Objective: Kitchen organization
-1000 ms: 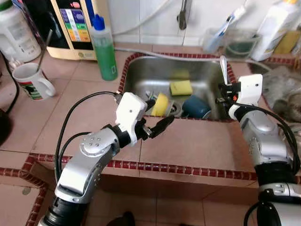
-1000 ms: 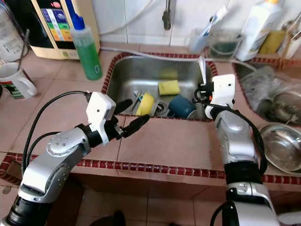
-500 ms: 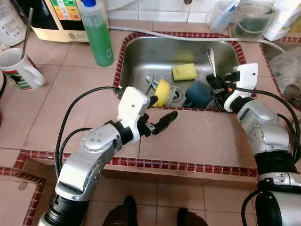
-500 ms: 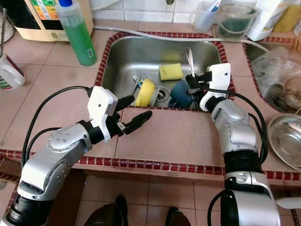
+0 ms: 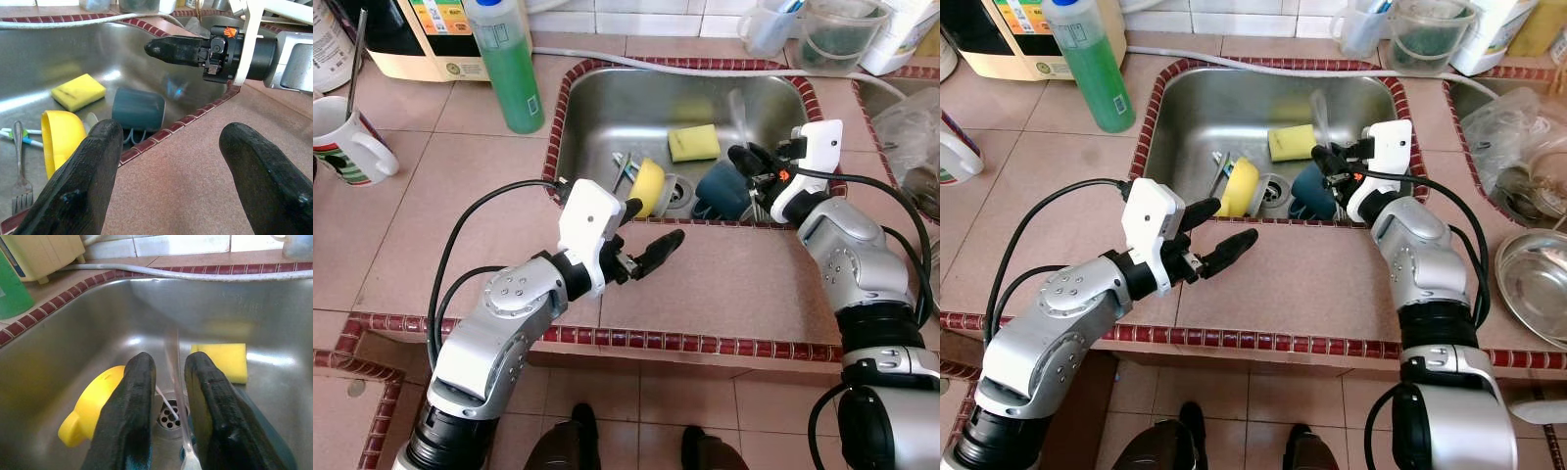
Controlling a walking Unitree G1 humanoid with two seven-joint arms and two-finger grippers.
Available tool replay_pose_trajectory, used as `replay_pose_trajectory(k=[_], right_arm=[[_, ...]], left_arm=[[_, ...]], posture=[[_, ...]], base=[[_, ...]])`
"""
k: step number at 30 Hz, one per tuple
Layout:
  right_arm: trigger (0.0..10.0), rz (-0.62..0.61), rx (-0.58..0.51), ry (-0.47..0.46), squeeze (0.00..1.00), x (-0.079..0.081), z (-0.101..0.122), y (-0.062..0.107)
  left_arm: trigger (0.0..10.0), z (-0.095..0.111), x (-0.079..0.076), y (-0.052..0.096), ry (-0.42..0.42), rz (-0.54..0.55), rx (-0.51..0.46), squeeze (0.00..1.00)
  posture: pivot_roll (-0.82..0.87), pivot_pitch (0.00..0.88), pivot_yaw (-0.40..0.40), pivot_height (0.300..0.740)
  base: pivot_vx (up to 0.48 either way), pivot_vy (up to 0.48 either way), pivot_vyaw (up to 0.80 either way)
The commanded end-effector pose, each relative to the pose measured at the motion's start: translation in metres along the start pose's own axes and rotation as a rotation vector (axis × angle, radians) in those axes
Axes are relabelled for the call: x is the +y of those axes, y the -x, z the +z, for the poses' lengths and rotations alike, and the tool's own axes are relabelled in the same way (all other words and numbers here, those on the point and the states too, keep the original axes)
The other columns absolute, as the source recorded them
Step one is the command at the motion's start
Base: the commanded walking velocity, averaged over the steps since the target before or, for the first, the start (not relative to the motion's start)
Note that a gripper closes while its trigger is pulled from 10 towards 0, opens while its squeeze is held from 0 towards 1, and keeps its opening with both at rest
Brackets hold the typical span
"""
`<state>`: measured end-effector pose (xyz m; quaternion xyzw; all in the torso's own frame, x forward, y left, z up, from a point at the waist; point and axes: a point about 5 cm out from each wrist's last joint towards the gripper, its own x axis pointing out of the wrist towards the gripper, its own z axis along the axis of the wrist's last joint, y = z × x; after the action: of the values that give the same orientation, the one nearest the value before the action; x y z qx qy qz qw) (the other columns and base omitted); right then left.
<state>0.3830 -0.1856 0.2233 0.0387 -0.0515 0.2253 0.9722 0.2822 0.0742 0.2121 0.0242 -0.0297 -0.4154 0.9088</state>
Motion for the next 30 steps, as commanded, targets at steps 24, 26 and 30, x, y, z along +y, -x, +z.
replay_pose_trajectory(k=[24,26,30], right_arm=[[10.0,-0.137,-0.099,0.040,1.00,-0.003,0.004,0.008],[10.0,-0.157,-0.115,0.063,1.00,-0.003,0.004,0.010],[10.0,-0.211,-0.149,0.093,1.00,0.002,0.001,0.019]], left_arm=[[10.0,-0.008,0.031,0.007,-0.094,0.181,0.009,0.00],[10.0,-0.013,0.037,0.010,-0.102,0.234,0.017,0.00],[10.0,-0.021,0.051,0.016,-0.097,0.374,0.012,0.00]], posture=[[0.01,0.166,0.015,0.740],[0.01,0.146,0.010,0.740],[0.01,0.086,0.002,0.740]], base=[[0.000,0.000,0.00],[0.000,0.000,0.00],[0.000,0.000,0.00]])
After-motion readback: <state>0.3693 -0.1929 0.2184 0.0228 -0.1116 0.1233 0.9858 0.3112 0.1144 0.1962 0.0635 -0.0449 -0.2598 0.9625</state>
